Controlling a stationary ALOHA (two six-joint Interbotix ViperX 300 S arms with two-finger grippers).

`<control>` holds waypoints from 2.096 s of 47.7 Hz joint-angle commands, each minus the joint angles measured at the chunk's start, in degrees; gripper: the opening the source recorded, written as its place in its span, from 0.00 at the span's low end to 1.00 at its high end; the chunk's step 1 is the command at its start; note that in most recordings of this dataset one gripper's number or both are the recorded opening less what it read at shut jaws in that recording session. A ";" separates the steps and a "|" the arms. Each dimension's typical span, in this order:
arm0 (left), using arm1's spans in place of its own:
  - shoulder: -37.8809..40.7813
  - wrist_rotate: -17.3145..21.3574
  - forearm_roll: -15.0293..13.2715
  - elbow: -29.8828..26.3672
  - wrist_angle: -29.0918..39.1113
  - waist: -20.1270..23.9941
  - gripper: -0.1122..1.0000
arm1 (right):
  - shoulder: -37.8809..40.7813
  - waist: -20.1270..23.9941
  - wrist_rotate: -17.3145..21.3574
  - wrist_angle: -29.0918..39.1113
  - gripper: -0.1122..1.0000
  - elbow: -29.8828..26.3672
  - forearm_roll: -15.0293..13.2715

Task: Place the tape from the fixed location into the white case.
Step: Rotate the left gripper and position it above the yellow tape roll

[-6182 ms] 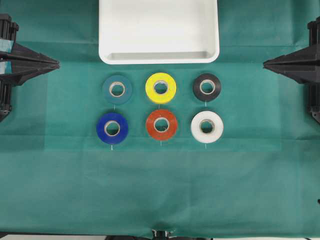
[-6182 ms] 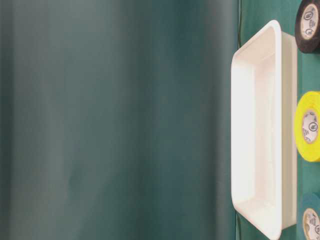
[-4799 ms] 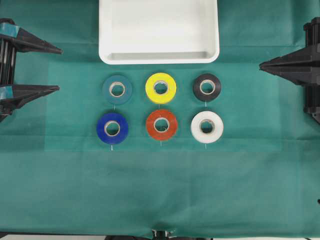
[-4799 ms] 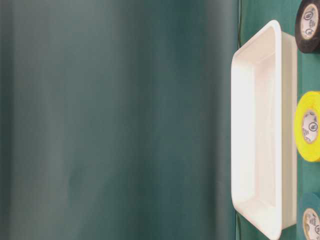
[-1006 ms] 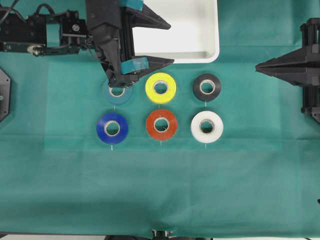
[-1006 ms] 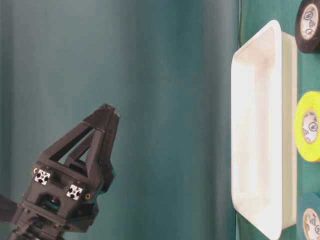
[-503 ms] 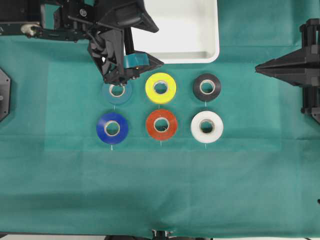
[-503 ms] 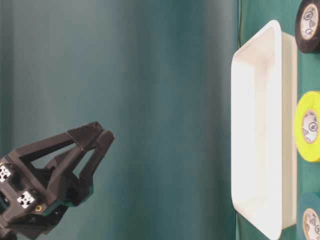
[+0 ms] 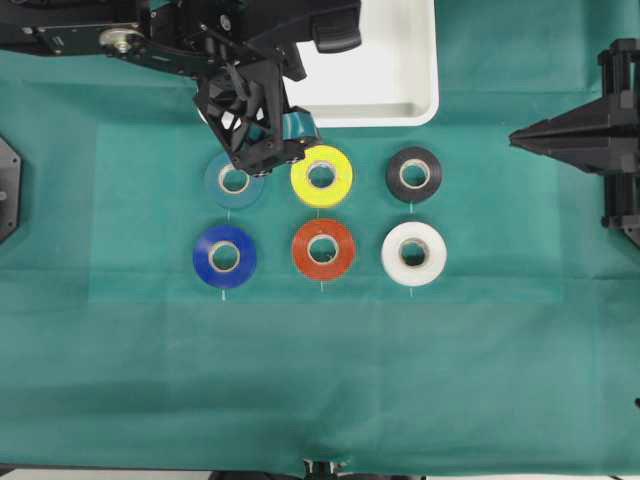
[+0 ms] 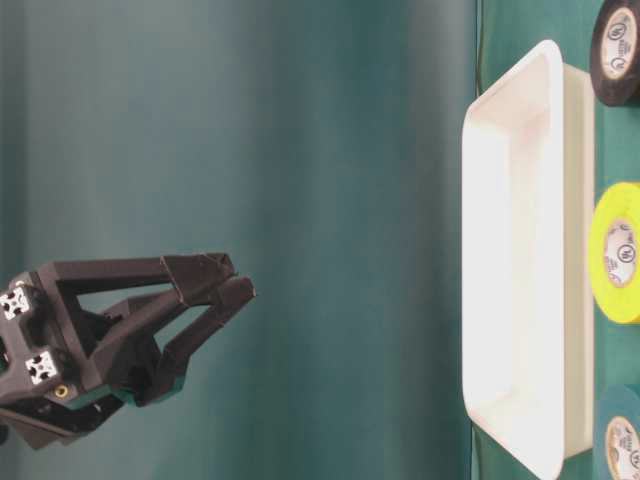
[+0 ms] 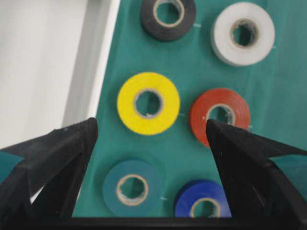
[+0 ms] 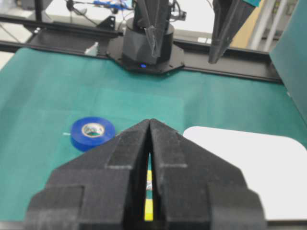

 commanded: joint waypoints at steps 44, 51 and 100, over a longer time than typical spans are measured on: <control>-0.35 -10.81 0.00 -2.11 -1.67 -0.70 0.98 | 0.53 0.09 0.09 0.26 0.10 -1.76 0.09; 0.35 -15.21 0.00 -3.34 -1.85 -1.14 0.98 | 0.62 0.09 0.09 0.26 0.10 -1.76 0.00; 4.48 -17.31 0.35 -1.76 -3.08 -1.93 0.98 | 1.32 0.09 0.18 0.35 0.10 -1.93 0.00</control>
